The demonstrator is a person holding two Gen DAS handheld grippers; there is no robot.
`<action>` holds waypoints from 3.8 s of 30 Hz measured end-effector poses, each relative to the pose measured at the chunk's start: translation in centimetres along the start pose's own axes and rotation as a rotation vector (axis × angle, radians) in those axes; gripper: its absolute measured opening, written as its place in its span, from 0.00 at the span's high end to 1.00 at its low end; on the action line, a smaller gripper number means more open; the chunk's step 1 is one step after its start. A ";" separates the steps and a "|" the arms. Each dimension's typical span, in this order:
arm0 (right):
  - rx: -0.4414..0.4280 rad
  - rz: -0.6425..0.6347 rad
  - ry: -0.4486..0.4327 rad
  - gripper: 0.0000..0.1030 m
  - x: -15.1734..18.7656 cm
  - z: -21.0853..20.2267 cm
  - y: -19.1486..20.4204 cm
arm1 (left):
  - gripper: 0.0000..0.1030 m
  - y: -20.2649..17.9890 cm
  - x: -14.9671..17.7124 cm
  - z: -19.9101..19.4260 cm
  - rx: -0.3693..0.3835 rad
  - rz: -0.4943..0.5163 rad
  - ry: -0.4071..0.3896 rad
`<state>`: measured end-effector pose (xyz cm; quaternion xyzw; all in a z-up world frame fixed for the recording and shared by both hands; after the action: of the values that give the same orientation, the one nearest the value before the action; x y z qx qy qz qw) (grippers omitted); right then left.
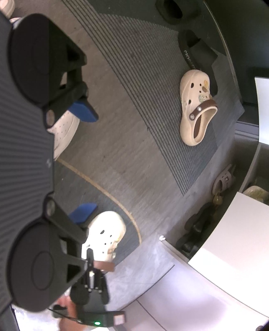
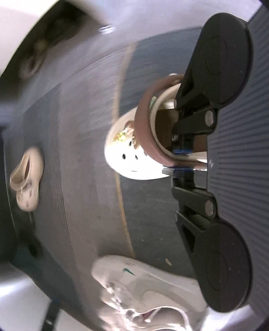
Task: Organize scattered shoes
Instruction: 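Grasp the clog's brown strap with the right tool while the left tool releases it, then lower the clog beside the sneakers and open the right tool while the left tool reaches for the other clog, then grasp the second beige clog by its heel with the left tool, then lift the second clog with the left tool and carry it toward the right tool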
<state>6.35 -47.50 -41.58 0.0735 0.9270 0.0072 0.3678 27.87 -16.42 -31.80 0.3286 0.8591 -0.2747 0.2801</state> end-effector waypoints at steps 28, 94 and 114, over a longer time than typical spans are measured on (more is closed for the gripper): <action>0.032 0.121 -0.075 0.21 2.3 -1.1 2.2 | 0.14 -2.6 0.4 0.6 -0.053 0.065 0.001; 0.090 0.273 -0.416 0.21 -4.7 -9.7 3.3 | 0.79 4.4 -13.0 16.4 -0.794 -0.241 0.095; 0.021 0.253 -0.438 0.21 -3.6 -10.7 3.9 | 0.38 -2.7 -4.4 18.7 -0.716 -0.014 0.176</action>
<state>2.12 -43.73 -31.09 0.1927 0.8086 0.0276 0.5552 34.32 -32.24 -41.04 0.2264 0.9239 0.0708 0.3003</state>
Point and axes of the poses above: each gripper's, at about its wrist camera, not at the fingertips, and z roughly the way its jaws point, y to its left, x to its underside, the point moved 2 cm from there along z, roughly the way its jaws point, and after that the axes turned 11 degrees about -y, right-handed, at the moved point
